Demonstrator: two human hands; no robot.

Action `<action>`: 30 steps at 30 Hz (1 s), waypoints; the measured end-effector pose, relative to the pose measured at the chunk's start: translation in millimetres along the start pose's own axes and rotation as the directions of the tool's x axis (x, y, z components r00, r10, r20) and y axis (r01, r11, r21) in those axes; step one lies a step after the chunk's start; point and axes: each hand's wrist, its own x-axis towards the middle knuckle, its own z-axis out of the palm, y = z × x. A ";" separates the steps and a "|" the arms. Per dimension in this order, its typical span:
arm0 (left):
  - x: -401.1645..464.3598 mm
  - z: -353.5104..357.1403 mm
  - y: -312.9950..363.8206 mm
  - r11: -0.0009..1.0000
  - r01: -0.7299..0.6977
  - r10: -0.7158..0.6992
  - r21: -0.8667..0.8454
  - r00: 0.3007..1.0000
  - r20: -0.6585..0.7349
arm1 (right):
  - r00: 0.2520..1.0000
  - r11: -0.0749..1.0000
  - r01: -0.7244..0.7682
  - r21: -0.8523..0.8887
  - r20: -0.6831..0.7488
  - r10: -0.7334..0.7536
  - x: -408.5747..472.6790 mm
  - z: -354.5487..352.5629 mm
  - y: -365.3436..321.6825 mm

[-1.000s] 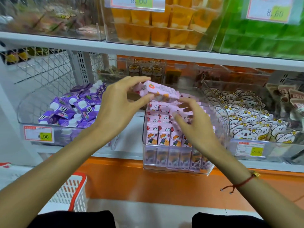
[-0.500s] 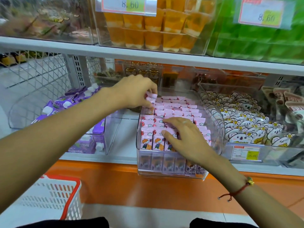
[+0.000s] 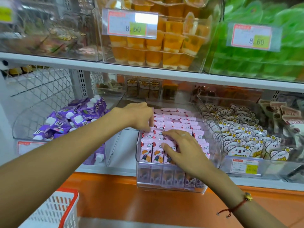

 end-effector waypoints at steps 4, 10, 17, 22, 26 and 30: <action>-3.7 0.7 3.0 0.996 0.070 -0.076 -0.053 0.988 -0.133 | 1.000 1.000 -0.009 0.001 -0.002 0.009 -0.6 -0.6 -1.4; -29.9 3.4 6.4 0.888 0.095 -0.341 -0.450 0.793 -0.504 | 1.000 1.000 -0.005 0.006 -0.005 0.005 -0.8 -1.5 -2.2; -70.6 4.1 32.7 0.632 -0.274 -0.590 -0.725 0.437 -0.679 | 0.998 0.994 -0.021 0.109 -0.061 0.028 -2.0 -6.9 -8.5; -91.3 8.3 58.1 0.584 -0.358 -0.599 -0.729 0.416 -0.684 | 0.977 0.826 -0.004 0.564 -0.175 0.124 -9.0 -27.2 -31.7; -93.6 11.3 69.8 0.527 -0.401 -0.577 -0.749 0.477 -0.662 | 0.999 0.738 0.034 0.673 -0.053 0.002 -15.8 -33.3 -50.6; -90.9 19.6 69.4 0.376 -0.425 -0.581 -0.823 0.585 -0.567 | 0.995 0.621 -0.063 0.781 -0.003 0.104 -16.6 -31.6 -49.7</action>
